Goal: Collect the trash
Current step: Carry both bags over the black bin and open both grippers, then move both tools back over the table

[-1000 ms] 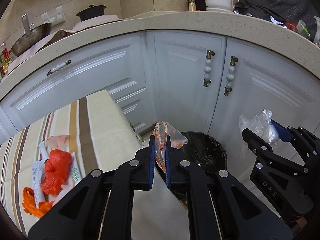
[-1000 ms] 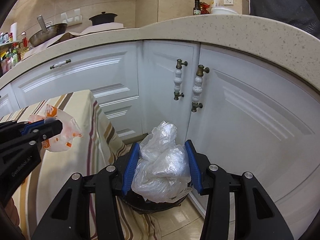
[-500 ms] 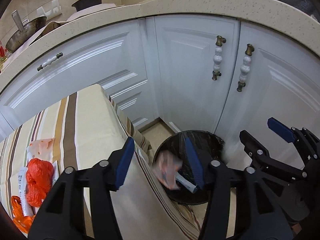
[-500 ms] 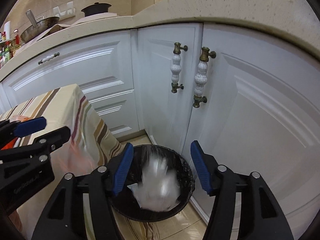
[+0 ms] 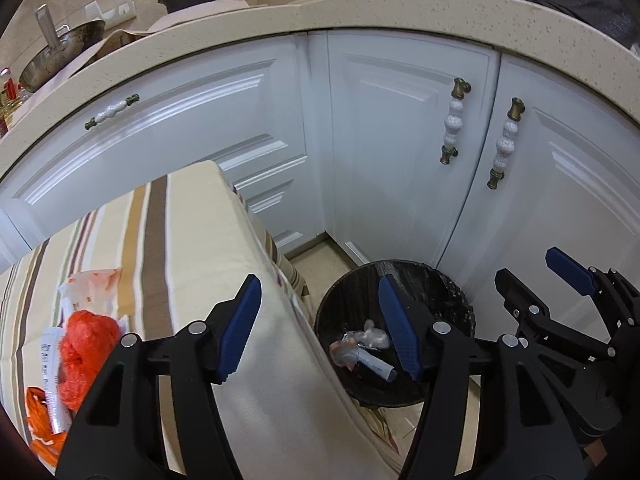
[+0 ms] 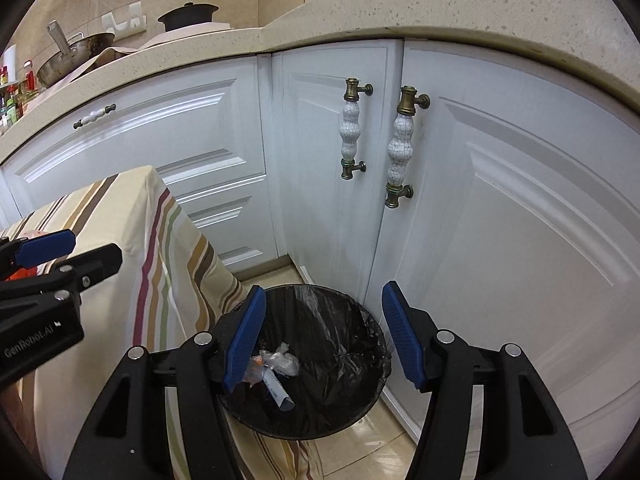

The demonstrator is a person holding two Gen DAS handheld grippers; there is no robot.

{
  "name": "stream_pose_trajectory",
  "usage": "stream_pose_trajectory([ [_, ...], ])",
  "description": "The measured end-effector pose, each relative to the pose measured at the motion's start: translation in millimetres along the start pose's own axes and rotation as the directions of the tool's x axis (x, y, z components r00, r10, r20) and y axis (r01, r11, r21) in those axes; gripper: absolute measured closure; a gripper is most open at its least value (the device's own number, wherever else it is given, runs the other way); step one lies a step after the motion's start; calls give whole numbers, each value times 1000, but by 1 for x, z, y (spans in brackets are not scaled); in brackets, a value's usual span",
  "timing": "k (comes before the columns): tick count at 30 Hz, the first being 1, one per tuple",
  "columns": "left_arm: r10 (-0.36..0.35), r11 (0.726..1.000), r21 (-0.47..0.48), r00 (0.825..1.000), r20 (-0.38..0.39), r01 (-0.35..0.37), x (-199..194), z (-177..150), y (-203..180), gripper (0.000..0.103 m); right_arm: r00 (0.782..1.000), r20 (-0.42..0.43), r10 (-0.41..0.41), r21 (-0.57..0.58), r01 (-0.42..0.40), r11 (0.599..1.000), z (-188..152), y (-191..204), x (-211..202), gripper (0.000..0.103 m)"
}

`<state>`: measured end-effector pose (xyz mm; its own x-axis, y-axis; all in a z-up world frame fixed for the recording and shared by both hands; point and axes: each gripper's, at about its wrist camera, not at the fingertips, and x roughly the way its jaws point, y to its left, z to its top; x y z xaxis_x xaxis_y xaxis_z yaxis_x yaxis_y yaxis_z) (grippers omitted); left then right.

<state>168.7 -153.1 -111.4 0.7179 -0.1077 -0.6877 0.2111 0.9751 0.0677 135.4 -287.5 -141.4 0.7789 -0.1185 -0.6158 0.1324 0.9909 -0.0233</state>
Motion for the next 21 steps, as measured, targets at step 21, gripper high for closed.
stream_pose_trajectory([
  [21, 151, 978, -155, 988, 44, -143, -97, -42, 125, 43, 982, 14, 188, -91, -186, 978, -6, 103, -56, 42],
])
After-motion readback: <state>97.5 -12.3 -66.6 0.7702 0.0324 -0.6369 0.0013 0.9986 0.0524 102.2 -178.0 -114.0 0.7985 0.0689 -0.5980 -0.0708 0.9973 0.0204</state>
